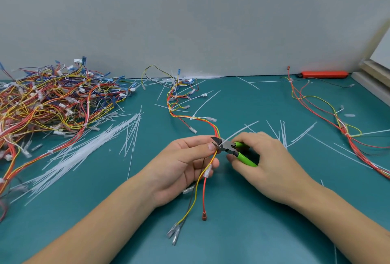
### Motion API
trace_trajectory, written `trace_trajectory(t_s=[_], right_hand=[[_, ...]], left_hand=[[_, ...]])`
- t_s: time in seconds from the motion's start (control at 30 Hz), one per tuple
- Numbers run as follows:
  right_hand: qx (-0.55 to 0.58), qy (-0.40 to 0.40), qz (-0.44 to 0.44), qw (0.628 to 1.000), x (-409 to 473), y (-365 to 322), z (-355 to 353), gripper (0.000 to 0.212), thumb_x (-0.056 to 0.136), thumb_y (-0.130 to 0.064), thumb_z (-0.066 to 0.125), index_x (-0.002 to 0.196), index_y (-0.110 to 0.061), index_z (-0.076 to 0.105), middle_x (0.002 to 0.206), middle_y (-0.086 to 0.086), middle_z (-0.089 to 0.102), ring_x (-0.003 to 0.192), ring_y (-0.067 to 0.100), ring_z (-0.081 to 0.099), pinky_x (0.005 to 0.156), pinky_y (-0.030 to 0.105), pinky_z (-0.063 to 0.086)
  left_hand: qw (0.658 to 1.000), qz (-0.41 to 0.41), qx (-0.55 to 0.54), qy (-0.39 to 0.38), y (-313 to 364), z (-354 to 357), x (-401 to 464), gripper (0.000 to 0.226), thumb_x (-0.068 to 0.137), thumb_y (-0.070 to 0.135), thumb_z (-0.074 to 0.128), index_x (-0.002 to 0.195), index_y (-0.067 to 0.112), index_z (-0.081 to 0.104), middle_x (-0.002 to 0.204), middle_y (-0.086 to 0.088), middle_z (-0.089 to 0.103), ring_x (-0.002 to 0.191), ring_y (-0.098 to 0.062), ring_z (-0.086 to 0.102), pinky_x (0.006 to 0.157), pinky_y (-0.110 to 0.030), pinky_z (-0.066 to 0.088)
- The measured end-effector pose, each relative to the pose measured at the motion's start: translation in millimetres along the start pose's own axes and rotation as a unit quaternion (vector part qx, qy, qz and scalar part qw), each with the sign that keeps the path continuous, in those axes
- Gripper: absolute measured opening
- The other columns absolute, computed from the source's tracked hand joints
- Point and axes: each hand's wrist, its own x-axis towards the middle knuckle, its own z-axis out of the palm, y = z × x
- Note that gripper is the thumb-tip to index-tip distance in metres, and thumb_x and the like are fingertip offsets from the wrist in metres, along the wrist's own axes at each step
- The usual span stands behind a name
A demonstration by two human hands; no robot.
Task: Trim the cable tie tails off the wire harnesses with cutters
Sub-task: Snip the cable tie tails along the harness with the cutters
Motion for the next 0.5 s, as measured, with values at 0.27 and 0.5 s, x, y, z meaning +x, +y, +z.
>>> trace_trajectory(t_s=[0.27,0.5], right_hand=[[-0.002,0.002,0.013,1.000,1.2,-0.1,3.6,0.042,0.095,-0.043,0.065,0.067,-0.031,0.036,0.060,0.000,0.042,0.064,0.021,0.040,0.056,0.035,0.033],[-0.006,0.002,0.001,1.000,-1.0,-1.2,-0.6,0.011,0.090,-0.042,0.068,0.099,-0.035,0.066,0.092,-0.018,0.067,0.100,0.009,0.055,0.086,0.033,0.047]], left_hand=[[1.000,0.000,0.006,-0.008,-0.4,0.3,0.5,0.030,0.088,0.007,0.071,0.118,-0.001,0.070,0.097,-0.005,0.071,0.065,-0.016,0.066,0.053,-0.023,0.051],[1.000,0.000,0.009,-0.004,-0.4,0.3,0.2,0.031,0.087,0.007,0.070,0.116,-0.001,0.071,0.090,-0.007,0.069,0.065,-0.016,0.066,0.053,-0.023,0.050]])
